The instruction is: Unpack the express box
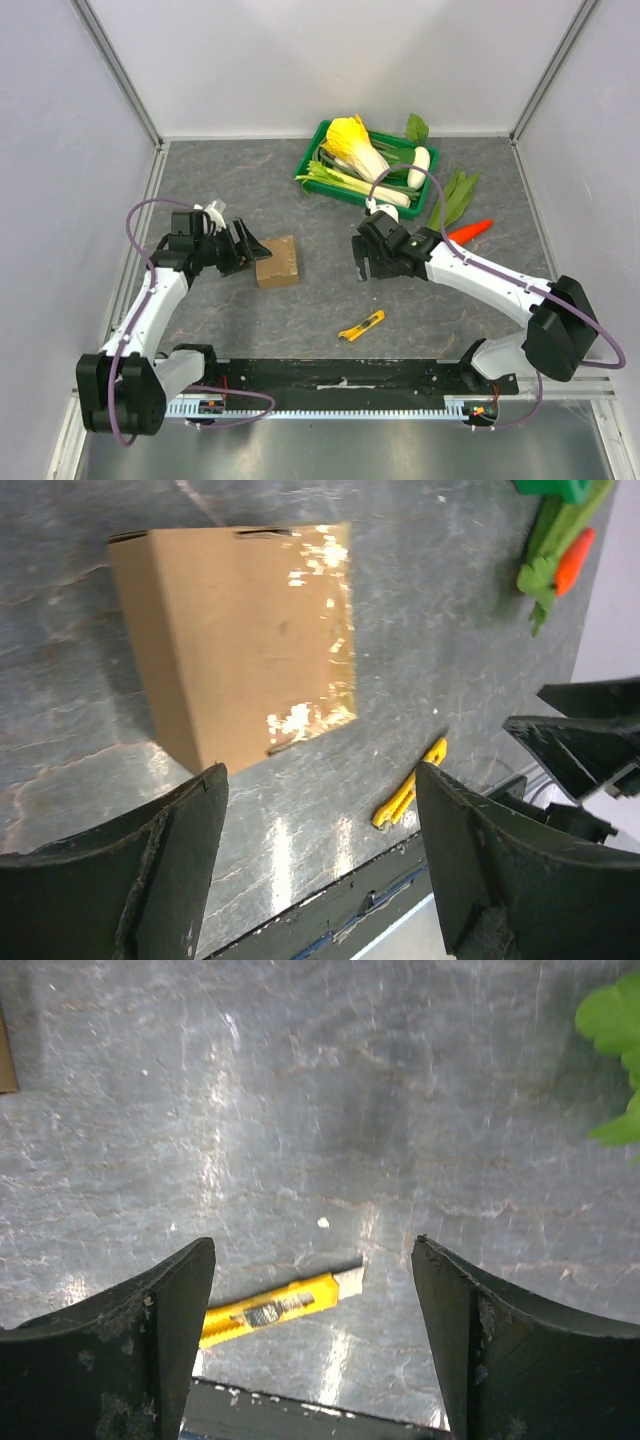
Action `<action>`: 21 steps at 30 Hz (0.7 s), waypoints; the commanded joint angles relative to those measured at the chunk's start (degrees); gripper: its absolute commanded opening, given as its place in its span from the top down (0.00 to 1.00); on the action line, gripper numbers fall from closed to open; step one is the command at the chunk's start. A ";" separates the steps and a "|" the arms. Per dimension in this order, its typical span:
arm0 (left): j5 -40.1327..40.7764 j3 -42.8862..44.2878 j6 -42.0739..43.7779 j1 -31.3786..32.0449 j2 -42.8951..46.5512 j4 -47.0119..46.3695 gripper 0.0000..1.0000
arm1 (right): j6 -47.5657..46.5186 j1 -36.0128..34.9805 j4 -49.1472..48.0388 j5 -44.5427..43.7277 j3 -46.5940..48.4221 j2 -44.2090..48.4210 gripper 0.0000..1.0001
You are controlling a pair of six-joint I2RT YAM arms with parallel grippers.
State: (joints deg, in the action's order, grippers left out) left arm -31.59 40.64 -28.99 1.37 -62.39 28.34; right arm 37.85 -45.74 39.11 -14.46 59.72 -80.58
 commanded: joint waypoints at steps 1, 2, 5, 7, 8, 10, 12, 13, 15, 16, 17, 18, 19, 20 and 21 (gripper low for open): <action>1.36 1.90 1.05 4.42 4.90 -3.64 0.19 | 6.97 0.12 4.56 1.01 -1.19 2.00 0.14; 1.53 1.72 0.43 5.04 5.43 -3.99 0.19 | 7.67 0.12 5.09 1.27 -1.36 2.00 0.14; 2.50 0.58 -0.62 6.89 7.80 -4.78 0.19 | 13.64 0.03 6.76 2.33 -3.47 2.79 0.18; 2.85 -1.44 -1.24 7.60 9.03 -6.09 0.19 | 20.22 -0.58 7.12 2.50 -6.44 4.89 0.19; 2.51 -2.31 -1.85 7.69 10.35 -6.71 0.19 | 22.95 -0.67 7.03 2.77 -7.42 5.95 0.19; 2.41 -4.60 -2.47 8.04 11.41 -7.85 0.19 | 32.26 -1.11 5.63 3.56 -10.40 8.84 0.19; 1.01 -4.87 -3.00 8.30 11.76 -8.47 0.19 | 38.24 -2.77 3.79 3.74 -11.64 10.08 0.19; 1.01 -4.70 -2.91 8.56 11.77 -8.30 0.19 | 42.27 -3.65 3.34 3.04 -11.91 10.00 0.19; 2.50 -4.17 -2.65 8.65 12.12 -6.37 0.20 | 46.42 -5.84 4.47 2.59 -11.30 8.86 0.19; 3.20 -4.08 -2.47 8.65 12.29 -5.41 0.20 | 49.84 -6.47 5.18 2.51 -10.51 7.20 0.19; 4.25 -4.08 -2.30 8.65 12.55 -4.70 0.20 | 51.44 -7.25 5.71 2.68 -10.07 6.32 0.19; 4.78 -4.34 -2.30 8.65 12.90 -3.56 0.20 | 53.02 -8.83 7.10 2.25 -9.63 5.53 0.16; 5.31 -4.61 -2.30 8.65 13.26 -3.12 0.20 | 55.47 -9.89 8.34 1.72 -8.67 4.30 0.14; 6.45 -4.78 -2.30 8.57 13.43 -2.59 0.20 | 60.89 -10.86 9.48 0.76 -8.31 4.03 0.13; 7.15 -4.78 -2.38 8.65 13.61 -1.37 0.20 | 64.16 -12.87 10.62 -0.04 -8.13 3.94 0.13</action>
State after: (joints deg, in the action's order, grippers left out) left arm -28.32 35.97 -30.41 9.85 -50.48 24.58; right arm 84.38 -54.48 45.39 -11.07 48.64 -75.13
